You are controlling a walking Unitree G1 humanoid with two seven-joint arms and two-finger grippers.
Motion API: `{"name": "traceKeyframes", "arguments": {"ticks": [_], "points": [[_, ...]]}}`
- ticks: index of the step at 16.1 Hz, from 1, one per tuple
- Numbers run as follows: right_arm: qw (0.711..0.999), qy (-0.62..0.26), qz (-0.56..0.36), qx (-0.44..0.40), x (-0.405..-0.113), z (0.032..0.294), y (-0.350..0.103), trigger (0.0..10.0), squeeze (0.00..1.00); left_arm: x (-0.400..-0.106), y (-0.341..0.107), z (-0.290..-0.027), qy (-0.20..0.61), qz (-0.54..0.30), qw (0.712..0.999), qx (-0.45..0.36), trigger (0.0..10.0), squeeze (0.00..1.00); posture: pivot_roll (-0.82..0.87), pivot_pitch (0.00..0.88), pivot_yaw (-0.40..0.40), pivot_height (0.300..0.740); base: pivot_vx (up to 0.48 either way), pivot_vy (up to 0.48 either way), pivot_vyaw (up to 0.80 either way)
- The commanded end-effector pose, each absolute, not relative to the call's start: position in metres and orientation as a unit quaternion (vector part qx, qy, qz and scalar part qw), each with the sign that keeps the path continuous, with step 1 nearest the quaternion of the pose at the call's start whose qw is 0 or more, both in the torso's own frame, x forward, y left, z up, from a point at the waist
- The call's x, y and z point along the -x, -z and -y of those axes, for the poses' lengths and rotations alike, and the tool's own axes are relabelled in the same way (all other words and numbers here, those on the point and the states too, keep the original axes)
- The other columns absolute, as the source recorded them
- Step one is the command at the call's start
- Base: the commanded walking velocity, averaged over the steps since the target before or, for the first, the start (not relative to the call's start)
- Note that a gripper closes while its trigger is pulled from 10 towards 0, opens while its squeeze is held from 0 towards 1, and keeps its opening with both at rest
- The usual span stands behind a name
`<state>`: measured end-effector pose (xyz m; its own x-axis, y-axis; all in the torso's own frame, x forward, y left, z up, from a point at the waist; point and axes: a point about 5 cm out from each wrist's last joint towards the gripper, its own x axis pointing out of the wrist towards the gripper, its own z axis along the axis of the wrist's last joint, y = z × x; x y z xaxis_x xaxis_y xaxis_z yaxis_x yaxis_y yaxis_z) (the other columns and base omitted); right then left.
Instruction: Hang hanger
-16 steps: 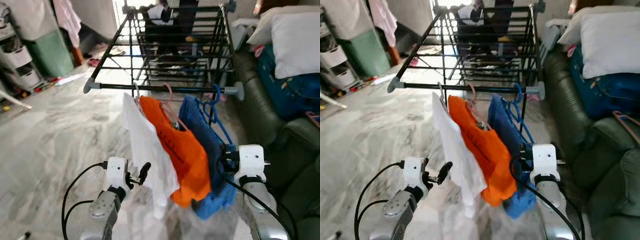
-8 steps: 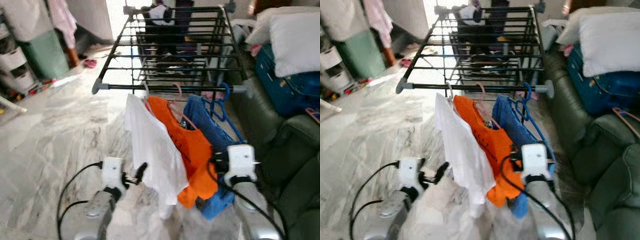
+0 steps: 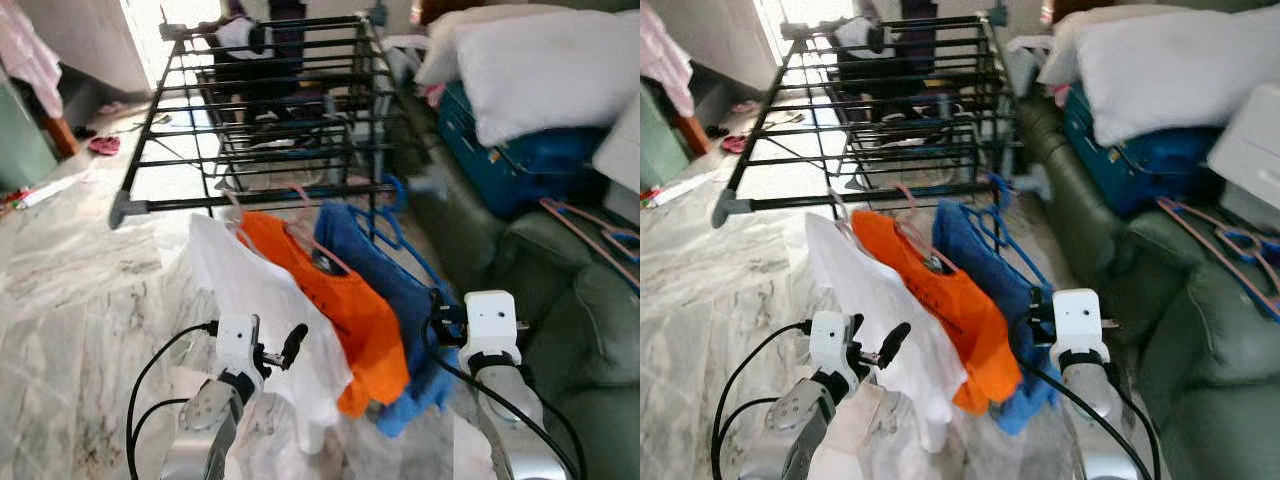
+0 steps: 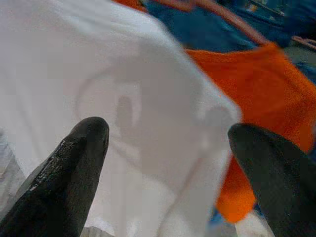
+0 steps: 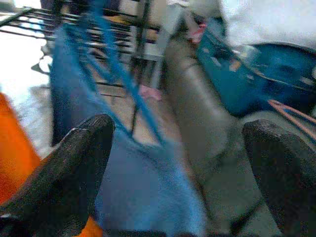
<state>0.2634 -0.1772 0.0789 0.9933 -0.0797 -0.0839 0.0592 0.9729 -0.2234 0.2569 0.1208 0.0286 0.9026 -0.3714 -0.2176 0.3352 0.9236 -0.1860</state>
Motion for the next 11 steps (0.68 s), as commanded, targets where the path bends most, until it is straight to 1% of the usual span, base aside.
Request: {"name": "traceKeyframes", "arguments": {"ticks": [1, 7, 8, 11], "points": [[0.993, 0.026, -0.044, 0.107, -0.2643, 0.1723, -0.0787, 10.0, 0.0, -0.2552, -0.027, -0.1286, 0.177, -0.128, 0.974, 0.065, 10.0, 0.0, -0.14, 0.0, 0.075, 0.74, 0.0, 0.0, 0.0], [0.992, 0.029, -0.046, 0.117, -0.2633, 0.1716, -0.0774, 10.0, 0.0, -0.2518, -0.0261, -0.1285, 0.177, -0.13, 0.973, 0.068, 10.0, 0.0, -0.14, 0.0, 0.076, 0.74, 0.0, 0.0, 0.0], [0.989, 0.026, -0.05, 0.135, -0.2639, 0.1729, -0.0767, 10.0, 0.0, -0.251, -0.0256, -0.1286, 0.179, -0.132, 0.973, 0.068, 10.0, 0.0, -0.14, 0.0, 0.075, 0.74, 0.0, 0.0, 0.0], [0.986, 0.045, -0.064, 0.145, -0.266, 0.1807, -0.0743, 10.0, 0.0, -0.248, -0.0265, -0.1259, 0.203, -0.134, 0.968, 0.064, 10.0, 0.0, -0.13, 0.003, 0.078, 0.74, 0.0, 0.0, 0.0]]}}
